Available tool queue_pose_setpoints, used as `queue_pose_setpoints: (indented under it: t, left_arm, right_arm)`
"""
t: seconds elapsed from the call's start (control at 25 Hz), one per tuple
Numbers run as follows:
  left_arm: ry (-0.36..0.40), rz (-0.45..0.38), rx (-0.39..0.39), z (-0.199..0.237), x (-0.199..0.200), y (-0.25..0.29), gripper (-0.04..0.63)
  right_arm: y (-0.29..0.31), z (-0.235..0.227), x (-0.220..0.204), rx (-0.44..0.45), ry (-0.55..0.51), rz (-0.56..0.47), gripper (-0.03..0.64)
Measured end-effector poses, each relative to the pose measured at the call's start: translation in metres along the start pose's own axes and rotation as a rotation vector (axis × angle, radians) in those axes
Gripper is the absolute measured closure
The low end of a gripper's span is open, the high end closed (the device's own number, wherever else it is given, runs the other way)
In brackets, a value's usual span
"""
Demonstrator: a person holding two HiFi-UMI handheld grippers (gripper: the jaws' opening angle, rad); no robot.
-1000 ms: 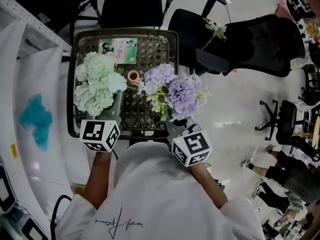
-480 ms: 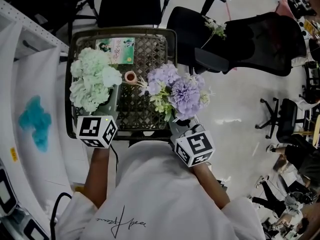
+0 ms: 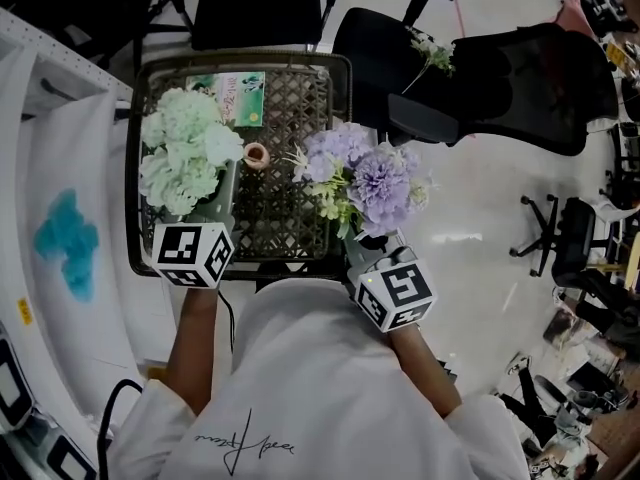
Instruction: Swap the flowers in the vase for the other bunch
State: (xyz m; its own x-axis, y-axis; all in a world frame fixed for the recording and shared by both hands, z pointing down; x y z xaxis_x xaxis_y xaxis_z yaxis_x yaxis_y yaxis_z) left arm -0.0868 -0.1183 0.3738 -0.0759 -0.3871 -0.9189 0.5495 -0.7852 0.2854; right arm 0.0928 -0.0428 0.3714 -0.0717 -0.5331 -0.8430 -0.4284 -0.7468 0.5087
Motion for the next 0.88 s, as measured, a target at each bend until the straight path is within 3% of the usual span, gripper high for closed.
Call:
queue_pose_setpoints:
  t: [0.88]
  left_arm:
    - [-0.004, 0.048, 0.055, 0.022, -0.019, 0.023, 0.515]
  right_arm:
    - [0.021, -0.015, -0.008, 0.040, 0.037, 0.039, 0.600]
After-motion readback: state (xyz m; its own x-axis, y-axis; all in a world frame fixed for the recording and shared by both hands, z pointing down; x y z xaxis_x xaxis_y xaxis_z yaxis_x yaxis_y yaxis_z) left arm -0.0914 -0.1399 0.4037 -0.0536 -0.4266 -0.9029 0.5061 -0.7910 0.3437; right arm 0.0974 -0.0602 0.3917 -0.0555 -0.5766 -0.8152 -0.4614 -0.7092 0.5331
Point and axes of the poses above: the fingertips, and each gripper's own axes: y forward along the fingers, z to its left, x out of its top, the point moved 1 cm from there along -y, backward along the fingers, and after that the axes turned 9 degrees about -x, right-handed, at the moved point
